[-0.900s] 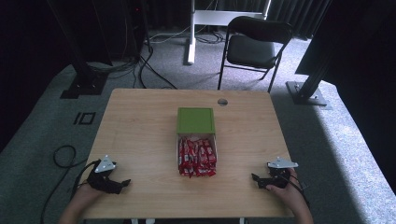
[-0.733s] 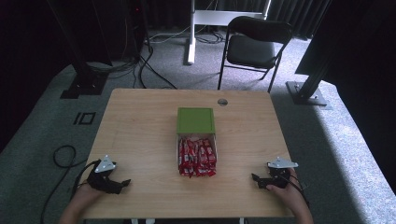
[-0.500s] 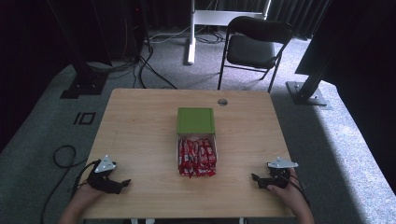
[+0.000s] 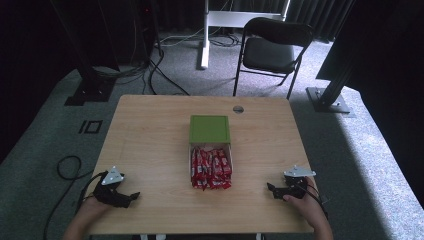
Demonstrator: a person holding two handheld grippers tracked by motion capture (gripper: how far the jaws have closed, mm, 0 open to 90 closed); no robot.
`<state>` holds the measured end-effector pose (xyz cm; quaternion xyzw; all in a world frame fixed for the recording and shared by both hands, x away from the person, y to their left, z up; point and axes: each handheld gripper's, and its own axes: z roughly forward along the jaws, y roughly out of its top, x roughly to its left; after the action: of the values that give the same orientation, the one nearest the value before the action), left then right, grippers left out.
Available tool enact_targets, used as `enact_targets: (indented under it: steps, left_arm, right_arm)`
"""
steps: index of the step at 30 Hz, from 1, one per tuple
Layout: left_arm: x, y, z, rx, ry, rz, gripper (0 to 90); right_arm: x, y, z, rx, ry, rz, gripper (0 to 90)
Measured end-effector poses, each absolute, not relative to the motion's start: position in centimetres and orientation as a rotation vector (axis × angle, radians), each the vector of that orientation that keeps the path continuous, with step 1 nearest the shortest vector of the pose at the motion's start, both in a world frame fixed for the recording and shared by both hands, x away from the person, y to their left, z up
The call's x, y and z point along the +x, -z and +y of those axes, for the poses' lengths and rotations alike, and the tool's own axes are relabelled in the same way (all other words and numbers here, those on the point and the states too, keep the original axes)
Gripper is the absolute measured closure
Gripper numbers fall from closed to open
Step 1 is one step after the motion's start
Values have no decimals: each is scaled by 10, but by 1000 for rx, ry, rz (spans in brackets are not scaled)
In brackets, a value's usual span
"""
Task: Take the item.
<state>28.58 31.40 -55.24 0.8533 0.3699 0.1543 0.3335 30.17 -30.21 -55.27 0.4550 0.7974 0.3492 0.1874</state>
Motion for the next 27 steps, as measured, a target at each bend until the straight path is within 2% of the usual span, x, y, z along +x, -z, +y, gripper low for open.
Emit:
enact_targets:
  steps: [5,27]
  left_arm:
    - [286,552,314,2228,-403,966,16]
    - [286,552,314,2226,-402,969,16]
  right_arm:
    - [303,541,-299,1336,-1046,2193,139]
    - [304,481,-267,1209,-1217,2120,140]
